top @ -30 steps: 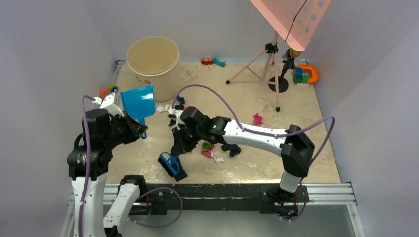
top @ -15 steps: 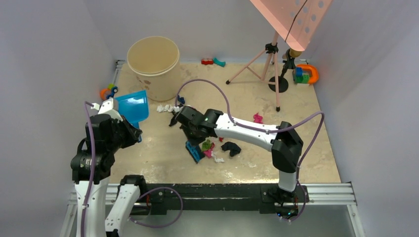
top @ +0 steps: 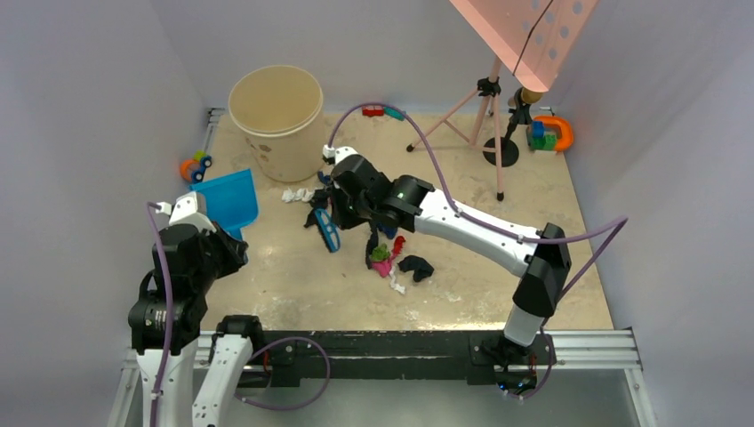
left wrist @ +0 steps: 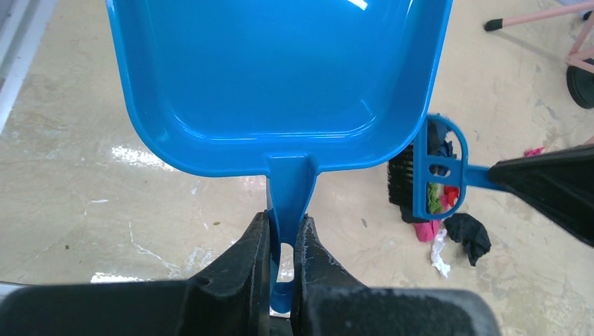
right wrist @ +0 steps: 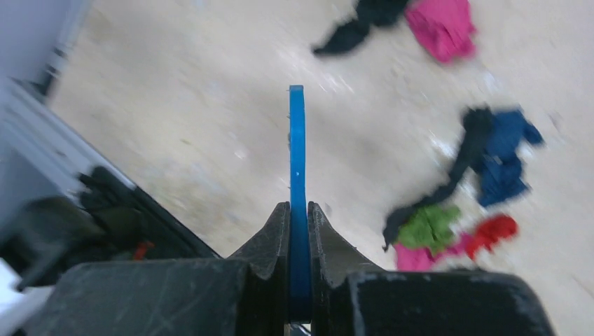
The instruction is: Sweep away the paper scraps from the table
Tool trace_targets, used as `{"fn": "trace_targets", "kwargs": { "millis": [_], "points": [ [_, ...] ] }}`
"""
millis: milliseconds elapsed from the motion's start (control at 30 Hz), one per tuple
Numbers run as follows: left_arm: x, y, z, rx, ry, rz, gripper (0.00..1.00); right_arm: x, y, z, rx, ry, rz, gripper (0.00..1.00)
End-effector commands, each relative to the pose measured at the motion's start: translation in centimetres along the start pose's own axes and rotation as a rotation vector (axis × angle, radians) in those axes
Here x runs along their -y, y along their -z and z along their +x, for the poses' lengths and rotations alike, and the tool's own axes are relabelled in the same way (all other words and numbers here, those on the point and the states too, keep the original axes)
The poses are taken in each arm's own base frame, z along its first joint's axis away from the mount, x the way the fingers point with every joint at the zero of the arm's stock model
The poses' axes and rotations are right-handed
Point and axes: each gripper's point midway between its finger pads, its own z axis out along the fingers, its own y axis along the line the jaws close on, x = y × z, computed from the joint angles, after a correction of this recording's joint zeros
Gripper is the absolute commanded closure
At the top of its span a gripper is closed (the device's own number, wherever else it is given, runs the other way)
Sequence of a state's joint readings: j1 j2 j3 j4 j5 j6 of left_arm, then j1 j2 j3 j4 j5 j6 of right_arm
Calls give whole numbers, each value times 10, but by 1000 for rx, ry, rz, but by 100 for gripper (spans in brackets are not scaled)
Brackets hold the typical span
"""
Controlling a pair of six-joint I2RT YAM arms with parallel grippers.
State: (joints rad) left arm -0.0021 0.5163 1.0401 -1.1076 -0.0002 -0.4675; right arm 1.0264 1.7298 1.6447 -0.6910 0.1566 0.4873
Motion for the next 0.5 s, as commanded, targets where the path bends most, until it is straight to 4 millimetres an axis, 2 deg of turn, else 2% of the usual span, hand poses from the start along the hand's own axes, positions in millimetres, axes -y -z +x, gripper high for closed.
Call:
{"fn": "trace_targets", "kwargs": {
  "millis": [0,100,200,233,367,467],
  "points": [
    [-14,2,-11,88,-21,-64,100,-56,-10,-73,189,-119,-252,100],
    [-18,4,-8,117,-16,-66,100,-73,-31,-95,209,-217,-373,100],
    [-20,4,-6,134,-1,-66,100,-78,-59,-112,246,-356,-456,100],
    [-20,5,-6,140,-1,-64,100,-78,-65,-123,275,-427,-482,100],
    [-22,7,-7,150,4,-74,100,-69,-115,-130,289,-598,-486,100],
    [-23,5,-6,149,6,-80,100,-55,-157,-125,272,-735,-442,100]
  ]
}}
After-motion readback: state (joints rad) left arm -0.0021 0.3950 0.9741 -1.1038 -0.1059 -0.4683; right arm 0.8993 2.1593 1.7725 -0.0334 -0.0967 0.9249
